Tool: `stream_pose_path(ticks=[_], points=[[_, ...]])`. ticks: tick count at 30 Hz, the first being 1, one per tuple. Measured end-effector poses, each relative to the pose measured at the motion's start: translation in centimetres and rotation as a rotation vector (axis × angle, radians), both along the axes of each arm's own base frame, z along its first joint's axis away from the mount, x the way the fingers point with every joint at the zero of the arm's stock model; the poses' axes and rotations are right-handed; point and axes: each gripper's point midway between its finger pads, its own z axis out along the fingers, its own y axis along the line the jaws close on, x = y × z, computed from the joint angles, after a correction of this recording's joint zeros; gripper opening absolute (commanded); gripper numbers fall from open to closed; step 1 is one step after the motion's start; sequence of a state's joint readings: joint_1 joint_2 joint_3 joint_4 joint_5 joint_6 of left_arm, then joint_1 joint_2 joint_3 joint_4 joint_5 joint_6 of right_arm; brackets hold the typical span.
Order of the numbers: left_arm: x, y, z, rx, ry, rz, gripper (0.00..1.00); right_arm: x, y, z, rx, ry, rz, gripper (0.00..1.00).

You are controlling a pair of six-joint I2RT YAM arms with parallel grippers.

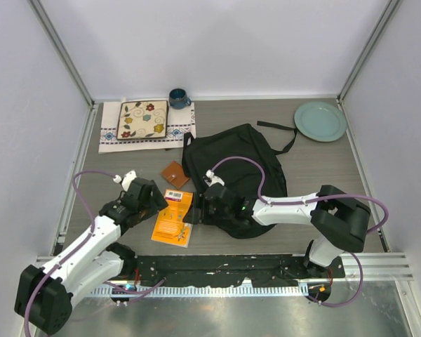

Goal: Pack the student bag
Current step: Pick up the book from the center of the board.

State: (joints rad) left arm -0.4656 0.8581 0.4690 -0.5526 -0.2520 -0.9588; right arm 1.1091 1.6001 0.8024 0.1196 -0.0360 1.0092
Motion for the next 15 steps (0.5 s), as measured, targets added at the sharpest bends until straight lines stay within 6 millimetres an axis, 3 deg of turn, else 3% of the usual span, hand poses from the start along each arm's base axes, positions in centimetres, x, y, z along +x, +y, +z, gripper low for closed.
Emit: stream_pose_path(ticks=[6, 10, 15], points=[[-0.2, 0.3, 0.1, 0.024, -0.006, -0.021, 0.77, -0.1, 0.0, -0.3, -0.002, 0.017, -0.007, 0.68], [-0.6, 0.9, 0.0, 0.067, 0.028, -0.035, 0.81, -0.1, 0.0, -0.9, -0.013, 0.026, -0.008, 0.68], [0.1, -1.3, 2.9, -0.025, -0.012, -0.097, 0.82, 0.0, 0.3, -0.6, -0.006, 0.023, -0.008, 0.68]])
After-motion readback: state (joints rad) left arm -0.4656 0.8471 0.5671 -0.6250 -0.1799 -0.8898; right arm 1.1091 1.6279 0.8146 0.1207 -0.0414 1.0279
